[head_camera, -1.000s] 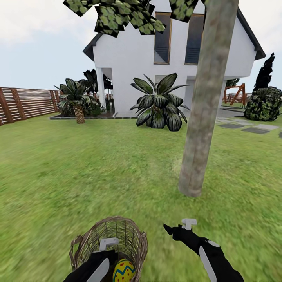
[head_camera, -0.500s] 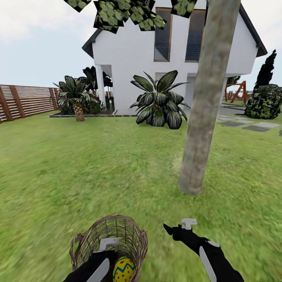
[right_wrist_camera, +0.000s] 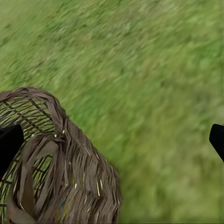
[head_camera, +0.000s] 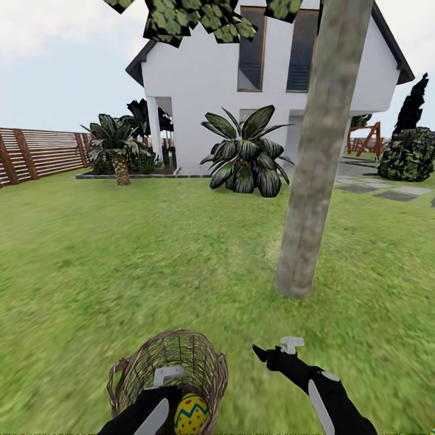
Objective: Take the three Easter eggs out of the wicker basket on the lawn in the garden, then place them on the lawn next to a single tree (choose any tree) so that all three eggs are next to the same tree and none are left in the basket.
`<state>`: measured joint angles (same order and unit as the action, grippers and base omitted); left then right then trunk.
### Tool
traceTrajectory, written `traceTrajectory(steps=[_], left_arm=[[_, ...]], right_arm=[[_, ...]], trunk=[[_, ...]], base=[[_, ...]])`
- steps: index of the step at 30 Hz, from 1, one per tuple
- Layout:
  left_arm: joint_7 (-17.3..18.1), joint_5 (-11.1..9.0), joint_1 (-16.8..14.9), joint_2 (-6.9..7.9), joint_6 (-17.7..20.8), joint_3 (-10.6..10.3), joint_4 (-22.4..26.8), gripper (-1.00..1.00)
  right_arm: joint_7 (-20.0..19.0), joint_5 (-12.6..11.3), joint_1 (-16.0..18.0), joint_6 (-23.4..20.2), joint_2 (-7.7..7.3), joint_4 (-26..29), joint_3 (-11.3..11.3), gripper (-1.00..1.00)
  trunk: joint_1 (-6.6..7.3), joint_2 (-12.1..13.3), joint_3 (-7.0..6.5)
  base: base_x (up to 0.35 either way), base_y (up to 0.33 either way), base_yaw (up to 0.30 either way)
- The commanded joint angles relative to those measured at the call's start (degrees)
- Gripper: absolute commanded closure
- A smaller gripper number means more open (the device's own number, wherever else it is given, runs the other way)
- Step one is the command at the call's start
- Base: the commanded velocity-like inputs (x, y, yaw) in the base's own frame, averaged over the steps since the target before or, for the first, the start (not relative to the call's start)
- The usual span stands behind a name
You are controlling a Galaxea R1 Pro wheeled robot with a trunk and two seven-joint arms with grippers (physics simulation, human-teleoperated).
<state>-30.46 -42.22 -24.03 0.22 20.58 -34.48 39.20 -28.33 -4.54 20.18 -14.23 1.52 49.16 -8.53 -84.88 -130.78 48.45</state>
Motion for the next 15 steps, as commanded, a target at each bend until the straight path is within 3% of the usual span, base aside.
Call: traceTrajectory(steps=[1, 15], left_arm=[[-0.42, -0.30, -0.05, 0.04, 0.16, -0.24, 0.09, -1.00], [-0.13, -0.24, -0.05, 0.04, 1.40, -0.15, 0.09, -1.00]], right_arm=[[-0.24, -0.48, 0.03, -0.56, 0.06, 0.05, -0.25, -1.00], [0.28, -0.47, 0.03, -0.62, 0.07, 0.01, 0.01, -1.00]], trunk=[[0.01, -0.03, 0.15], [0.01, -0.03, 1.45]], base=[[0.000, 0.000, 0.000], [0.000, 0.000, 0.000]])
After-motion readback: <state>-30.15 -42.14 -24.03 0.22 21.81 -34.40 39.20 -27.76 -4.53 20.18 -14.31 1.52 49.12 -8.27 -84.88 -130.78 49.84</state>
